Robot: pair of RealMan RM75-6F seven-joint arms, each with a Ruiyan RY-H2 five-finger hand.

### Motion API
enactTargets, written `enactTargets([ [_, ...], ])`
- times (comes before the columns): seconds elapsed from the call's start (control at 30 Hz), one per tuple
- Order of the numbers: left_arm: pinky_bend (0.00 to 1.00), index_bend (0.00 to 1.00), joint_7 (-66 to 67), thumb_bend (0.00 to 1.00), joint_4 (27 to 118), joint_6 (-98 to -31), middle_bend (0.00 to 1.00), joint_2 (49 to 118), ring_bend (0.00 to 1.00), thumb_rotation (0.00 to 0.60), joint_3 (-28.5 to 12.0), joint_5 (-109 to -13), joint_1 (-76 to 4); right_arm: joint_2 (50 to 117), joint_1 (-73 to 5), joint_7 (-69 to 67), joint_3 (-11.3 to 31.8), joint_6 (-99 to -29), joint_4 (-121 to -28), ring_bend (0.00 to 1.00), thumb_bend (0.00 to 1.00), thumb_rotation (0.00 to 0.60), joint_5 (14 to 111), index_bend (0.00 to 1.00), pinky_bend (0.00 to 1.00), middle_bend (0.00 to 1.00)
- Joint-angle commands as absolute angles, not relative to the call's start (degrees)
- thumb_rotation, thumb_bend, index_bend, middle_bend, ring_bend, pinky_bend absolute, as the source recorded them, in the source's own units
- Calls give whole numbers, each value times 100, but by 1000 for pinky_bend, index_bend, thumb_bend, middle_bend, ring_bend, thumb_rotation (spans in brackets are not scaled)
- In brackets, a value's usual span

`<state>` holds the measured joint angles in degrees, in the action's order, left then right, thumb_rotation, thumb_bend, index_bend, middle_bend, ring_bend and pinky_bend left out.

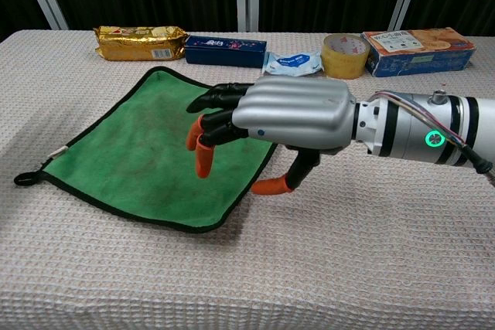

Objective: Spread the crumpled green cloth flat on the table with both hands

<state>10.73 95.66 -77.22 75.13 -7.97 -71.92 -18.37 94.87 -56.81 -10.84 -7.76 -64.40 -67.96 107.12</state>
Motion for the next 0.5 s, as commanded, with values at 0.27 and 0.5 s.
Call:
enactTargets([
  [0.27,177,165,1022,249,9532,-7727,88,7536,143,600,-783,-7221,-1785,9792,-5770,-1070,-876,-5988,-6848,0,255,600,10754,319,0,187],
  [0.5,176,165,978,249,9492,-7711,88,7570,143,600,-785,-7250,-1772,9832,-5738,-1053,-1053,-5771,-6913,0,293,600,10775,317,0,187],
])
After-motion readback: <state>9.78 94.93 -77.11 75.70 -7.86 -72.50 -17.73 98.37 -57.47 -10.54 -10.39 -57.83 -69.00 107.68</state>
